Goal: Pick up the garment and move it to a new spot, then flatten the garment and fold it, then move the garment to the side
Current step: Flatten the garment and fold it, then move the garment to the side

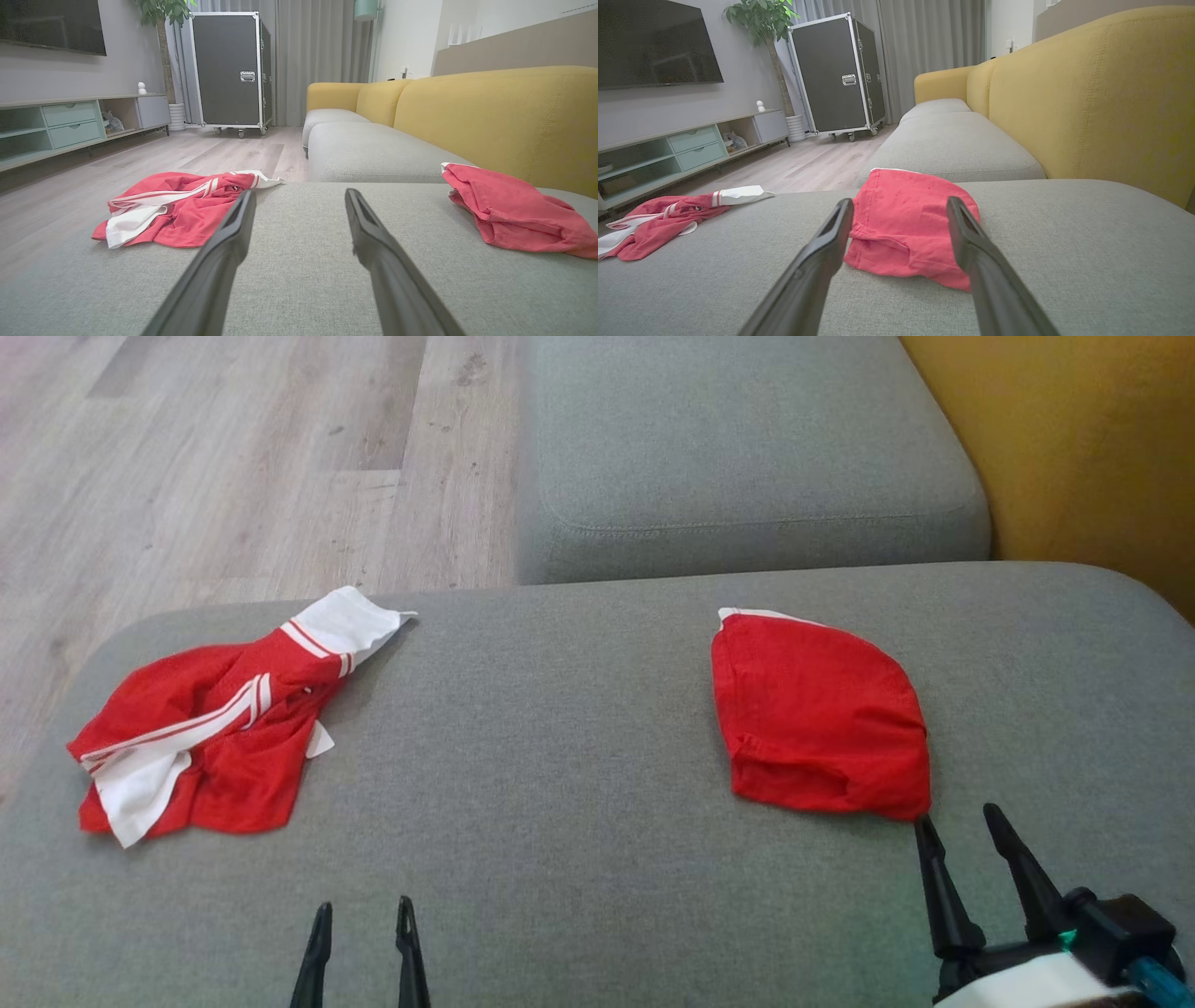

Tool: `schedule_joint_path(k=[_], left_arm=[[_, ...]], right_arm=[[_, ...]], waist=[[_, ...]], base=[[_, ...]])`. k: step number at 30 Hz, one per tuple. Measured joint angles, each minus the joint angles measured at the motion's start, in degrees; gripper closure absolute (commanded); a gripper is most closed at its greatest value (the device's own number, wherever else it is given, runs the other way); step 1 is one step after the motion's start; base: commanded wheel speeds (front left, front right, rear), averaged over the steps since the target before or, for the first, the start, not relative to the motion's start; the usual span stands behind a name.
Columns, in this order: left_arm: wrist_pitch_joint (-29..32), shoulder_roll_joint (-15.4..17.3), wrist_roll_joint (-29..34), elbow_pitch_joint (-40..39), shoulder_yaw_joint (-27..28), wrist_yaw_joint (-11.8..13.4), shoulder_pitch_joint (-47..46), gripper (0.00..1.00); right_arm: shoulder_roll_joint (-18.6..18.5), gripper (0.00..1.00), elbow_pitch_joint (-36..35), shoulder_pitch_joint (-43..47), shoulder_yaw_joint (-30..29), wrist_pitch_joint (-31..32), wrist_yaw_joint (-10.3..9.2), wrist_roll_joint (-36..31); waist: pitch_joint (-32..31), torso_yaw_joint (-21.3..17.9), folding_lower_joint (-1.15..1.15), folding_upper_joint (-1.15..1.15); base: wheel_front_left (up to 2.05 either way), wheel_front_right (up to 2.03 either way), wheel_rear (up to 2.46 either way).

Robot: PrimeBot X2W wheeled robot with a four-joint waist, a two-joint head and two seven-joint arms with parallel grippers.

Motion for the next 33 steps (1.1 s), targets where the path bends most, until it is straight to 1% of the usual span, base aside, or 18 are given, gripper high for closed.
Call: schedule_joint_path(k=[17,26,28,33], left_arm=[[0.0,0.0,0.3,-0.1,0.6,0.0,0.0,0.0],[0.0,0.0,0.8,-0.3,-0.6,0.1,-0.7,0.0],[0.0,0.0,0.8,-0.5,-1.0,0.2,-1.1,0.0],[0.0,0.0,0.8,-0.5,-3.4,0.5,-3.4,0.0]], right_arm=[[0.0,0.0,0.7,0.0,0.1,0.0,0.0,-0.1],[-0.5,0.0,2.2,-0.2,0.1,0.0,0.0,0.2],[-1.2,0.0,3.2,-0.5,0.1,0.0,0.0,0.9],[-4.2,0.0,10.5,-6.4,0.9,0.9,0.0,3.3]], waist=[[1.1,-0.4,0.0,0.0],[3.5,0.5,0.0,0.0],[4.3,0.9,0.0,0.0],[7.1,2.0,0.01,0.0]], base=[[0.0,0.0,0.0],[0.0,0.0,0.0],[0.0,0.0,0.0],[0.0,0.0,0.0]])
